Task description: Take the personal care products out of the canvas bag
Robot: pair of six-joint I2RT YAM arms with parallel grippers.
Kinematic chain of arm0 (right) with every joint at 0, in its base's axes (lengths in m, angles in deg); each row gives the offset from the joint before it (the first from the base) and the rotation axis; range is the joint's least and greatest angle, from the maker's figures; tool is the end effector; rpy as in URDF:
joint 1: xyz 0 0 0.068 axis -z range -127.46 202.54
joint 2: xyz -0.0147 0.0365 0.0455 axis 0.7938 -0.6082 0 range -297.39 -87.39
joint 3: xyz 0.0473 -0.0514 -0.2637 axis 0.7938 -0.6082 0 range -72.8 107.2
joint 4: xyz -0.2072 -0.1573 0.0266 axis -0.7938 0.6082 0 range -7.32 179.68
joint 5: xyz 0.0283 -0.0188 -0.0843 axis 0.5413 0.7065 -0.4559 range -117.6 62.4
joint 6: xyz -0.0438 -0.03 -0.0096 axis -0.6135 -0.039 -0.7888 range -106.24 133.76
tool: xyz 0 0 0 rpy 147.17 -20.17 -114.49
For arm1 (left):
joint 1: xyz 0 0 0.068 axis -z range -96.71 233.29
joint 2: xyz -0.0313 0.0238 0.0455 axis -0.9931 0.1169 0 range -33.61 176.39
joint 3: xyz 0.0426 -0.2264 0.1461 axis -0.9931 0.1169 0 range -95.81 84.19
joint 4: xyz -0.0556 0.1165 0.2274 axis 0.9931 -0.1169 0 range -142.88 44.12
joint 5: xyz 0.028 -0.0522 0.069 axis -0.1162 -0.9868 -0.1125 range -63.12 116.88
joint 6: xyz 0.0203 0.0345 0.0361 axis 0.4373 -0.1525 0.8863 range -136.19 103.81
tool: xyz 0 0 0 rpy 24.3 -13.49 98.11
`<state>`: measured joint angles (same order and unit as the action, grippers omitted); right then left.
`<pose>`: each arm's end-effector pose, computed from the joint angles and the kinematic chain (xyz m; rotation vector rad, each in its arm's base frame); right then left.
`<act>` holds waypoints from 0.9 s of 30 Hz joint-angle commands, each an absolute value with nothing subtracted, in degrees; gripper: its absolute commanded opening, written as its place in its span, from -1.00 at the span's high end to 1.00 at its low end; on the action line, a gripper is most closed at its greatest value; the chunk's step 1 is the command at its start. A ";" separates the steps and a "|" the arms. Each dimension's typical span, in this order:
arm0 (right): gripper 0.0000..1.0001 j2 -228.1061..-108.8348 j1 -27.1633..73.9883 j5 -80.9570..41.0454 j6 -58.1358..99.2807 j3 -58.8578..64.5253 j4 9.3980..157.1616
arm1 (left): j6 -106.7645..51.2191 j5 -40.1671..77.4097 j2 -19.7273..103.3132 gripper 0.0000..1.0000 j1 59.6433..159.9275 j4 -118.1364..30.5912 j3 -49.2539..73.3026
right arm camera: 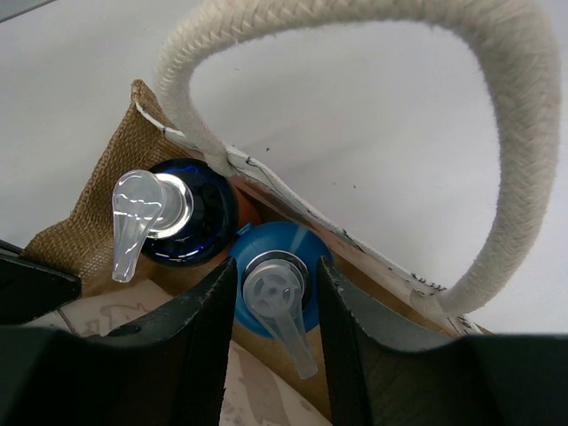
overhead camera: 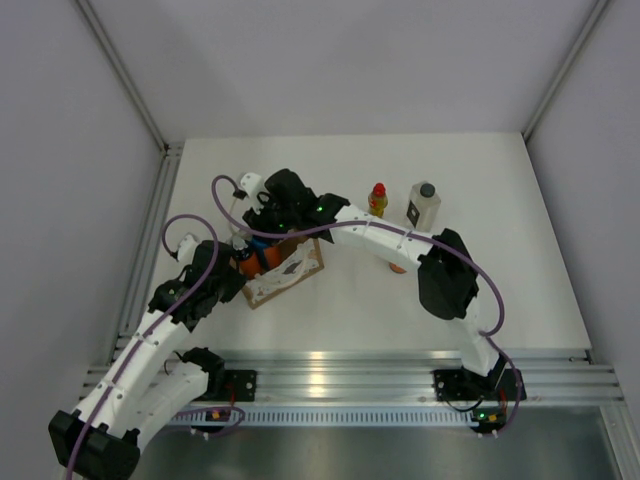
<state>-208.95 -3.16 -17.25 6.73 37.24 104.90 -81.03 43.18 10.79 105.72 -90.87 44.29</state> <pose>0.2770 0.4174 0.2877 -1.2510 1.8454 0.6745 0.1430 -0.0483 0.2566 -0.9933 2.2076 -0.3651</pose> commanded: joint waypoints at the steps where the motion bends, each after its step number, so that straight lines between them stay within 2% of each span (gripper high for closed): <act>1: 0.22 -205.43 -3.01 -16.61 7.34 38.56 101.58 | -80.44 42.00 11.48 1.00 105.70 -92.19 45.70; 7: 0.31 -204.90 -2.83 -16.35 7.52 38.56 101.58 | -80.53 42.00 11.47 1.00 105.61 -92.19 45.70; 16: 0.24 -203.85 -2.31 -16.17 8.13 38.73 101.58 | -80.53 41.91 11.21 1.00 105.70 -92.19 46.31; 27: 0.31 -203.76 -2.13 -15.82 8.49 38.30 101.76 | -80.62 41.91 11.65 1.00 105.61 -92.19 46.49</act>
<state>-207.26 -2.68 -16.92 8.00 37.24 104.66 -81.01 42.98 10.79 105.72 -90.83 44.51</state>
